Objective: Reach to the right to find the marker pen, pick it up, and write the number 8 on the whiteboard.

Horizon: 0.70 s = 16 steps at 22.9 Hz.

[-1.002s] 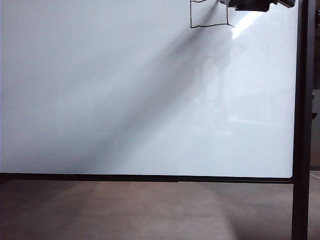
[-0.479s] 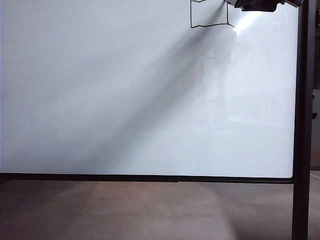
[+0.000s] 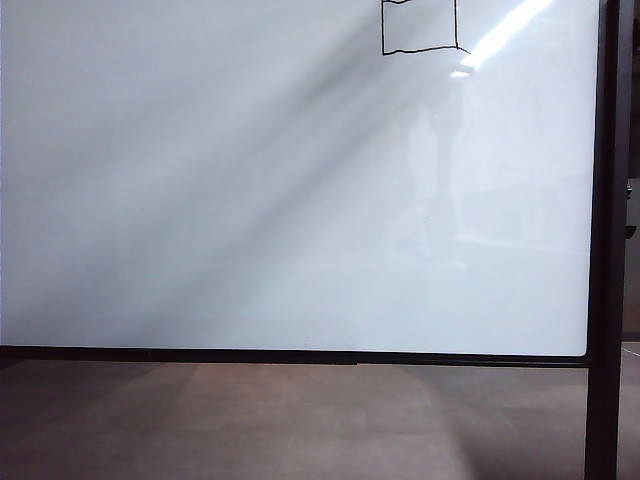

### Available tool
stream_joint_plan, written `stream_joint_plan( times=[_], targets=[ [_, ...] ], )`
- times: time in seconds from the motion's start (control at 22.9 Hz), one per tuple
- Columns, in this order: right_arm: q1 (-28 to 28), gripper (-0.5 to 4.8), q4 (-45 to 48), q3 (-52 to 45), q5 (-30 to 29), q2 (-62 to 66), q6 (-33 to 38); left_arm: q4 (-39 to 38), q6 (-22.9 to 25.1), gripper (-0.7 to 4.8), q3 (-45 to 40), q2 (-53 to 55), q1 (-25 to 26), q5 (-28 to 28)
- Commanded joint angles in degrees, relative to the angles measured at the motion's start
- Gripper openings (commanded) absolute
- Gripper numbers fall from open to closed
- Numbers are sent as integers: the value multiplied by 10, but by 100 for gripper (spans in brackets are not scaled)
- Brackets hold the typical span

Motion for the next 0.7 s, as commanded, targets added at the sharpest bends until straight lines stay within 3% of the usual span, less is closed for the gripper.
stream_joint_plan(
  times=[0.04, 0.44, 0.7],
  targets=[
    [21, -6, 3, 1, 18, -26, -15, 7, -1, -5, 3, 1, 1, 2],
    [53, -6, -33, -16, 18, -101, -30, -19, -1, -5, -13, 1, 12, 5],
    [54, -6, -52, -49, 18, -156, -30, -18, -2, -5, -66, 1, 116, 16]
  ],
)
